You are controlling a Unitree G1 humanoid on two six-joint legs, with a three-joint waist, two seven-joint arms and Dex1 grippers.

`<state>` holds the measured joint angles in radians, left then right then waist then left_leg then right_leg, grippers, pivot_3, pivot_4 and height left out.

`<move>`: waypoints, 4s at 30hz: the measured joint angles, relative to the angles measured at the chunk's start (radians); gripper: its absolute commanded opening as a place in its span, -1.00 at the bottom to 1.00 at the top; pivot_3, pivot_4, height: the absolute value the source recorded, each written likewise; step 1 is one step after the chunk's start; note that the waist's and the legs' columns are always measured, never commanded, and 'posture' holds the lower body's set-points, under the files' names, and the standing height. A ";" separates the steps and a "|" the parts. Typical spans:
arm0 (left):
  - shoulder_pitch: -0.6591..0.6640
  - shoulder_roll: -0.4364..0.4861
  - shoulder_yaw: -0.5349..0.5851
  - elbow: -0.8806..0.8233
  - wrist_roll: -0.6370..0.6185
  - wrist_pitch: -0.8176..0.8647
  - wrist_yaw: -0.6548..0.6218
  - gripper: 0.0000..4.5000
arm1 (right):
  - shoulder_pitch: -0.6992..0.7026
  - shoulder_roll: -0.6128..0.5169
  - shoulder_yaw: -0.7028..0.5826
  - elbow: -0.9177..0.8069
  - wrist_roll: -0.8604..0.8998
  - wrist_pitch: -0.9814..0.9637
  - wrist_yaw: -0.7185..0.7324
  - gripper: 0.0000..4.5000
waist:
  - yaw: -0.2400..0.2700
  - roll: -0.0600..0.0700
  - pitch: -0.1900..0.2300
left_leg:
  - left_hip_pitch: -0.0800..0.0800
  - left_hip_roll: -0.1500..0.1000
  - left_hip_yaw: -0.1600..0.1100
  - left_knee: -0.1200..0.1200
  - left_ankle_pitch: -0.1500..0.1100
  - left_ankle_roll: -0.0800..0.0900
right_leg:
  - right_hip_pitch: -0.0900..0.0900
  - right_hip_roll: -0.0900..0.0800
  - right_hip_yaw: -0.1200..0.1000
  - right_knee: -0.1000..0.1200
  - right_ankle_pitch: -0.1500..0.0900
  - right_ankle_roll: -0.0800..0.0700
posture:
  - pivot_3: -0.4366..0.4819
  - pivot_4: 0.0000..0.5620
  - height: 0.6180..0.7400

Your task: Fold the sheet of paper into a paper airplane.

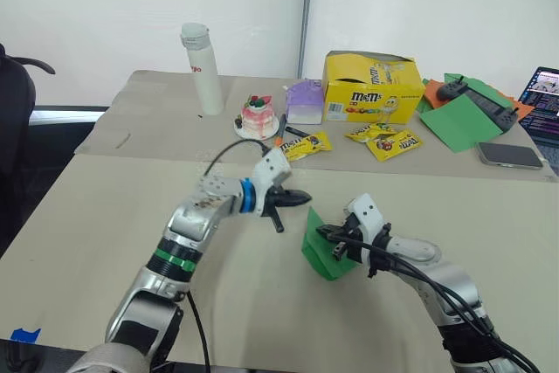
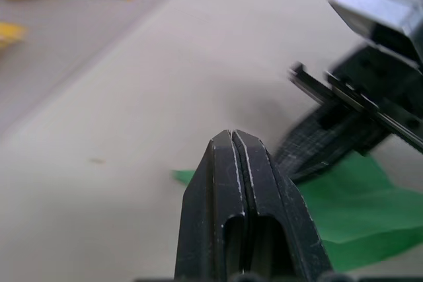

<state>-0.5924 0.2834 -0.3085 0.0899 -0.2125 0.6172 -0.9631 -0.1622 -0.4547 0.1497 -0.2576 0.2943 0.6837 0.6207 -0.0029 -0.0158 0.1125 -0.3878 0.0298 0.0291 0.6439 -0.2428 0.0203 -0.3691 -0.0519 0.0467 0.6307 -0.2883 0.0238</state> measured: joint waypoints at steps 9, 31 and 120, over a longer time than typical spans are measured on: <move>0.058 0.033 -0.095 0.022 0.053 -0.005 -0.009 -0.99 | 0.018 -0.016 -0.011 -0.018 0.001 0.005 -0.020 -1.00 | 0.003 0.000 0.000 | 0.001 0.000 0.000 0.000 0.000 0.000 | 0.001 0.000 0.000 0.000 0.000 0.000 | -0.05 -0.47 1.00; 0.054 0.002 -0.119 0.042 0.088 -0.041 0.011 -0.99 | -0.011 -0.019 0.007 -0.006 -0.016 0.006 -0.025 -1.00 | 0.002 0.000 0.000 | 0.002 0.000 0.000 0.000 0.000 0.000 | 0.002 0.000 0.000 0.000 0.000 0.000 | -0.05 -0.47 1.00; 0.033 0.045 -0.134 0.058 0.087 -0.050 -0.087 -0.99 | 0.250 -0.122 -0.027 -0.196 -0.035 -0.113 -0.003 -1.00 | 0.007 0.000 -0.002 | 0.001 0.001 -0.001 0.000 0.000 0.000 | 0.002 0.003 0.003 -0.001 -0.001 0.001 | -0.05 -0.47 1.00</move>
<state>-0.5589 0.3286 -0.4428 0.1480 -0.1259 0.5671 -1.0502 0.0881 -0.5763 0.1227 -0.4536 0.2589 0.5708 0.6181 0.0038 -0.0161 0.1103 -0.3872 0.0307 0.0276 0.6441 -0.2427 0.0205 -0.3674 -0.0486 0.0497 0.6295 -0.2892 0.0247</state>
